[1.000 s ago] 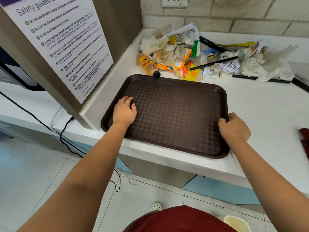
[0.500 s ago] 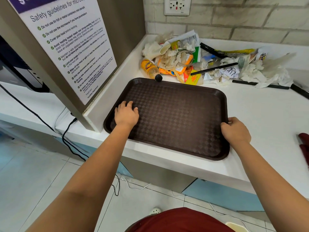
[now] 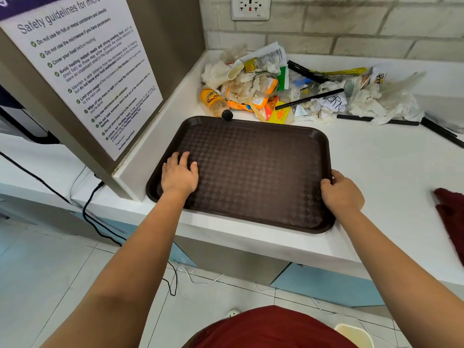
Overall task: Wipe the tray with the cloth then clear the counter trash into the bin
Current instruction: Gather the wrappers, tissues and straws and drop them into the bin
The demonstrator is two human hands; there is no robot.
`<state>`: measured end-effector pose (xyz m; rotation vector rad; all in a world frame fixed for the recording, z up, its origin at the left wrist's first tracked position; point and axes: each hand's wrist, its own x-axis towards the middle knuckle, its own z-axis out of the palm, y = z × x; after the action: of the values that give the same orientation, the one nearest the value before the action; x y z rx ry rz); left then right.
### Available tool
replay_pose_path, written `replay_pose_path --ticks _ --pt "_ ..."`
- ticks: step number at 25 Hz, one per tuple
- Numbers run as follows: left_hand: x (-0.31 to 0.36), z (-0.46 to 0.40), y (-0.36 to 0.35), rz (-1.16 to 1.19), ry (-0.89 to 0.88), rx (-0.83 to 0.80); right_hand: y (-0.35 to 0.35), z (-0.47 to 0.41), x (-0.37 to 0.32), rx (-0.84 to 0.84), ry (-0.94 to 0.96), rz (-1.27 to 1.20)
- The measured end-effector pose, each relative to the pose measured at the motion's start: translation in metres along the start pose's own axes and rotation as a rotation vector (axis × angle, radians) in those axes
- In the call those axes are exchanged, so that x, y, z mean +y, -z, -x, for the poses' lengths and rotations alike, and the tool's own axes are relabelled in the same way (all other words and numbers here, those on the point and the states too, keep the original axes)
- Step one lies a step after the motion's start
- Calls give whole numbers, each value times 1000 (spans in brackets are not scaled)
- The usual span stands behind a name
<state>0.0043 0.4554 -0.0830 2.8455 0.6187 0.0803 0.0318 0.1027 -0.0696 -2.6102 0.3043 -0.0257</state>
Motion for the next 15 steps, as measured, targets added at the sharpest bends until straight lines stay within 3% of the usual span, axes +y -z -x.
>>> replay_pose_path --ticks 15 --pt "1 3 5 31 -5 -17 -4 -2 -1 61 -16 31"
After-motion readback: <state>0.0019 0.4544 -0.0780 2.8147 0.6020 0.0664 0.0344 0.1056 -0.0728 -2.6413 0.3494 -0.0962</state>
